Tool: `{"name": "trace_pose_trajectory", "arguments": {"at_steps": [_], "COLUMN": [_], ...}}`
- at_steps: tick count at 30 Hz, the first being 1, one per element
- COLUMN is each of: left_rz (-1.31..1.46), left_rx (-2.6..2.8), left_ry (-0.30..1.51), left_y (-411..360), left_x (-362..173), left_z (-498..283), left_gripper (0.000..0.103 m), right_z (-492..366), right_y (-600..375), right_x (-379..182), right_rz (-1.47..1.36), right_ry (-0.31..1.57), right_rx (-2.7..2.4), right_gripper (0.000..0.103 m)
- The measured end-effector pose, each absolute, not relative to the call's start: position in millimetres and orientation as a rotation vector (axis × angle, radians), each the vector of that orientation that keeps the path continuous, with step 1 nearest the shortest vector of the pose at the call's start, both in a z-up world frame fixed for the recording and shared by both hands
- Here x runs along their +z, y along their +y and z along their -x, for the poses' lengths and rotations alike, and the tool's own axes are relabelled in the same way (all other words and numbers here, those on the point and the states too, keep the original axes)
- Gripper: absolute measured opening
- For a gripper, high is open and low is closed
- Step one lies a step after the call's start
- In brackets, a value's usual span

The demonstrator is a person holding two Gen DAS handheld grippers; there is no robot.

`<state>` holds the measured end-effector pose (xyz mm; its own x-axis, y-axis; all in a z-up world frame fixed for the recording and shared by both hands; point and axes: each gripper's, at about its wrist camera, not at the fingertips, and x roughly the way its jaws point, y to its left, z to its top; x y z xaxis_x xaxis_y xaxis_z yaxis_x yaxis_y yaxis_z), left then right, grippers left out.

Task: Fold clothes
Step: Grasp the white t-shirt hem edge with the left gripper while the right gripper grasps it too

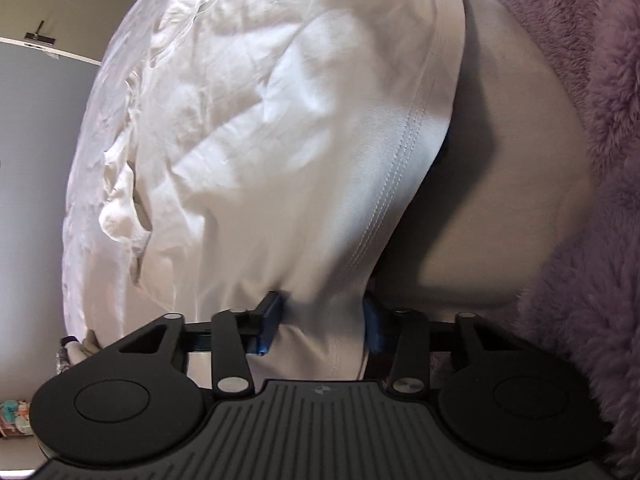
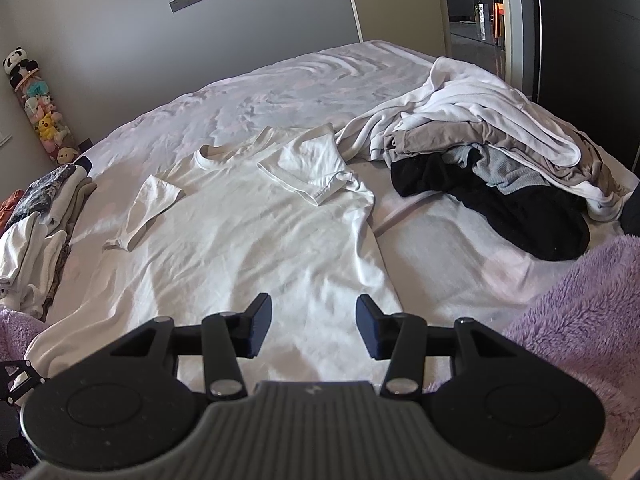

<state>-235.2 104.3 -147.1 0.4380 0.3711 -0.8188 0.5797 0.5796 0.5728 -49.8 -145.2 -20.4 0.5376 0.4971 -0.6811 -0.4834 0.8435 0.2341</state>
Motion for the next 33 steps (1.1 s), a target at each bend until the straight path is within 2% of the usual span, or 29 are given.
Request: {"name": "trace_pose_trajectory", "arguments": {"at_steps": [1, 2, 3, 4, 16, 26, 33], "left_rz": [-0.994, -0.983, -0.970, -0.956, -0.540, -0.277, -0.182], "left_rx": [-0.161, -0.164, -0.164, -0.154, -0.109, -0.063, -0.040], "left_ry": [1.155, 1.146, 1.135, 1.119, 1.037, 0.985, 0.972], "left_y": [105, 106, 108, 109, 145, 179, 191], "left_x": [-144, -141, -136, -131, -73, -59, -63], "left_z": [236, 237, 238, 237, 210, 196, 195], "left_gripper": [0.033, 0.025, 0.013, 0.008, 0.007, 0.007, 0.007], "right_z": [50, 50, 50, 50, 63, 75, 81], "right_y": [-145, -145, -144, -143, -106, -78, -65], "right_x": [-21, -22, -23, -24, -36, -83, -97], "right_rz": [-0.016, -0.014, -0.009, -0.003, 0.355, 0.995, 1.276], "right_ry": [0.818, 0.821, 0.824, 0.827, 0.863, 0.968, 0.948], "right_rx": [0.583, 0.583, 0.585, 0.588, 0.802, 1.009, 1.108], "right_gripper": [0.050, 0.050, 0.050, 0.050, 0.050, 0.048, 0.050]}}
